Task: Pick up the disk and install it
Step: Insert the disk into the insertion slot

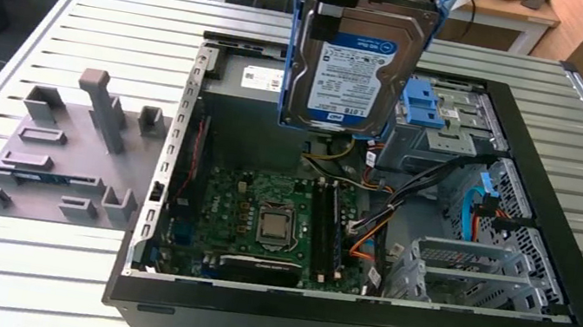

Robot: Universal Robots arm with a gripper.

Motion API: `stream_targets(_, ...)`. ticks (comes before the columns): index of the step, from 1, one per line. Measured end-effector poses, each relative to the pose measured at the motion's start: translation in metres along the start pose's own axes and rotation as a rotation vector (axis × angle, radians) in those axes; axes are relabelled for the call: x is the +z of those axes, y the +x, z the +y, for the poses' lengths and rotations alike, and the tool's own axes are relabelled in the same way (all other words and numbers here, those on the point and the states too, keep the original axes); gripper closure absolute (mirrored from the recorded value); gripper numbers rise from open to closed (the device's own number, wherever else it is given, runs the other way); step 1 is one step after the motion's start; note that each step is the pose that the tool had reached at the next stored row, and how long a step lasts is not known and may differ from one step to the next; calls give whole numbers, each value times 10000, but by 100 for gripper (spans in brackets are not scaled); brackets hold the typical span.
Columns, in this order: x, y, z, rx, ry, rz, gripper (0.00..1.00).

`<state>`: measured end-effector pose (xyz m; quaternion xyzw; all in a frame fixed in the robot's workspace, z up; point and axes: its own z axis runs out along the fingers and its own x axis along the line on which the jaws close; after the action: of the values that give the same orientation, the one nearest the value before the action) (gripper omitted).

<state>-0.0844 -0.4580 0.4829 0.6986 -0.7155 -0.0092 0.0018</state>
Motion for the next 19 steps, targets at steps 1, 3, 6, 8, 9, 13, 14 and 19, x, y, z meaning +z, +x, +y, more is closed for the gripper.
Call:
stream_targets(1,0,0,-2,0,0,0,64)
stream_targets(3,0,0,-3,0,0,0,64)
stream_targets(6,0,0,-3,0,0,0,64)
stream_targets(8,0,0,-3,0,0,0,64)
stream_targets(9,0,0,-3,0,0,0,64)
stream_targets(13,0,22,-4,-1,0,0,64)
stream_targets(14,0,38,-4,0,0,-1,64)
stream_targets(19,0,141,-7,0,0,1,64)
